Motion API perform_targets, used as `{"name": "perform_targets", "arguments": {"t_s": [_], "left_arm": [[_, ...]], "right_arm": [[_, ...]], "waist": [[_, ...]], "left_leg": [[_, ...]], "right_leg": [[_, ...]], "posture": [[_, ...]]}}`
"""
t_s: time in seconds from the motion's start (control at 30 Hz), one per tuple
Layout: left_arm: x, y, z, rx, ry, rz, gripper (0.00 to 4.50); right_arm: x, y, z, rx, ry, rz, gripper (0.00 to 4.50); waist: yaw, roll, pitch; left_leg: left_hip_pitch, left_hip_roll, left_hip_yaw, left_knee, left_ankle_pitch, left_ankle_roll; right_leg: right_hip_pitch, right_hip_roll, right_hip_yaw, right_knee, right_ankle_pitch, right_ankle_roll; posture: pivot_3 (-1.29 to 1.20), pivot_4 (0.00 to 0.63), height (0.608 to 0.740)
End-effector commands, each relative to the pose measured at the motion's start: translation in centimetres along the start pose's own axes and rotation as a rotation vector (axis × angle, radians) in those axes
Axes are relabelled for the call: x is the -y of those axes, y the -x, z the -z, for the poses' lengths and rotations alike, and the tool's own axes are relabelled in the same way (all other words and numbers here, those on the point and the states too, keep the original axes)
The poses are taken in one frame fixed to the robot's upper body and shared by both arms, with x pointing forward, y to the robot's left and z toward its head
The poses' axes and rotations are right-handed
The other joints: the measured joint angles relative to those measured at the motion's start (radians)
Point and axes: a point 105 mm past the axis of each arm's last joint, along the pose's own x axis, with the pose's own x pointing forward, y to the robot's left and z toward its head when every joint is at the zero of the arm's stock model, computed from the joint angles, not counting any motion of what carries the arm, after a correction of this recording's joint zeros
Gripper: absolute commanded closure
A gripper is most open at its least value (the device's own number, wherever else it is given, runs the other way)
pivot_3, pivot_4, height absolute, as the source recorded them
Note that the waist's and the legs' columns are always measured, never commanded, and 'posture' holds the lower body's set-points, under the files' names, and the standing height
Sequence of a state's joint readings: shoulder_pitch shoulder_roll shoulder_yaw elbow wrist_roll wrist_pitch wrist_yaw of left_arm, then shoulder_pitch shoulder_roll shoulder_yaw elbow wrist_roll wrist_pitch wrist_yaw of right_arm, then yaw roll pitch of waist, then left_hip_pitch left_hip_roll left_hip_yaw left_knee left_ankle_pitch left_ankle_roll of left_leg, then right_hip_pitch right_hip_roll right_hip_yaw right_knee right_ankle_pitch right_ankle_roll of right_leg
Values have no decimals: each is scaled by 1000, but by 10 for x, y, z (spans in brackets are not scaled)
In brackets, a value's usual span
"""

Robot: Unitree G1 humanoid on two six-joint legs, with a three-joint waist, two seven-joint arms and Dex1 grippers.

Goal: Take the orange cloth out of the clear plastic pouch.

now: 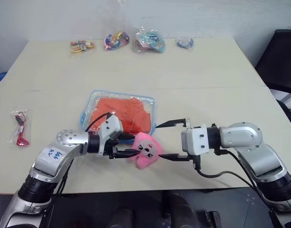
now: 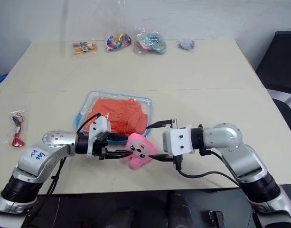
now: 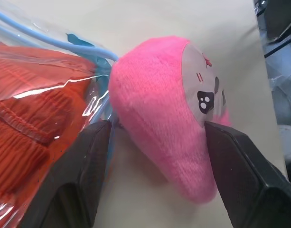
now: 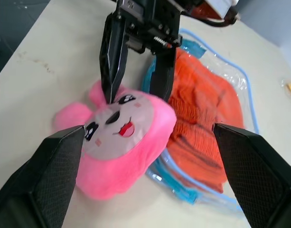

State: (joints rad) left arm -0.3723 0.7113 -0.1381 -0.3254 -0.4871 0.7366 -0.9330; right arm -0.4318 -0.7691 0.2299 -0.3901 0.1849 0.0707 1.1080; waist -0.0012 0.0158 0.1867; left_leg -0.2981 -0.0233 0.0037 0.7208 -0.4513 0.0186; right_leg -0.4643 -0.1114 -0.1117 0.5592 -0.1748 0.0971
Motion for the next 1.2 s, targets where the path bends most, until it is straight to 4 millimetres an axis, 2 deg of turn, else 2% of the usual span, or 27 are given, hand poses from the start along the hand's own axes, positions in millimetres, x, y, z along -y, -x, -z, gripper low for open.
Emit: {"name": "perform_targets", "arguments": {"t_s": [0.03,0.23,0.33,0.5,0.6,0.73,0.9,1.07,1.17,1.2], "left_arm": [[18,2,-13,31,-22,89,1241],[19,-4,-8,21,-10,81,1241],[13,-4,-6,14,-26,51,1806],[8,-3,-4,6,-43,22,3433],[13,-1,-3,12,-47,47,4390],[13,10,3,-34,-70,48,4453],[2,33,8,-86,-118,5,4453],[1,31,6,-73,-127,5,4453],[2,29,3,-61,-126,6,4500],[2,29,3,-60,-125,5,4500]], "right_arm": [[-1,8,4,-26,39,8,73],[3,6,26,-100,63,28,73],[5,6,31,-109,66,35,30],[9,7,32,-105,69,45,30],[10,7,31,-101,77,48,30],[13,3,30,-96,94,50,30],[31,-15,34,-93,126,112,30],[38,-36,35,-70,132,136,30],[40,-45,37,-63,145,149,618],[40,-47,38,-62,146,147,964]], "waist": [[0,0,0],[0,0,0],[0,0,0],[0,0,0],[0,0,0],[-2,0,0],[-7,0,0],[-4,0,0],[-5,0,0],[-5,0,0]], "left_leg": [[0,0,0,0,0,0],[0,0,0,0,0,0],[0,0,0,0,0,0],[0,0,0,0,0,0],[0,0,0,0,0,0],[0,0,0,0,0,0],[1,1,0,0,0,0],[0,0,0,0,0,0],[0,0,0,0,0,0],[0,0,0,0,0,0]], "right_leg": [[0,0,0,0,0,0],[0,0,0,0,0,0],[0,0,0,0,0,0],[0,0,0,0,0,0],[0,0,0,0,0,0],[0,0,0,0,0,0],[0,0,0,0,0,-1],[0,-1,-1,0,0,-1],[0,0,-1,0,0,-1],[0,0,-1,0,0,-1]], "posture": [[0,150,740],[0,150,740],[0,150,740],[0,150,740],[0,150,740],[0,150,740],[0,150,740],[0,150,740],[0,150,740],[0,150,740]]}}
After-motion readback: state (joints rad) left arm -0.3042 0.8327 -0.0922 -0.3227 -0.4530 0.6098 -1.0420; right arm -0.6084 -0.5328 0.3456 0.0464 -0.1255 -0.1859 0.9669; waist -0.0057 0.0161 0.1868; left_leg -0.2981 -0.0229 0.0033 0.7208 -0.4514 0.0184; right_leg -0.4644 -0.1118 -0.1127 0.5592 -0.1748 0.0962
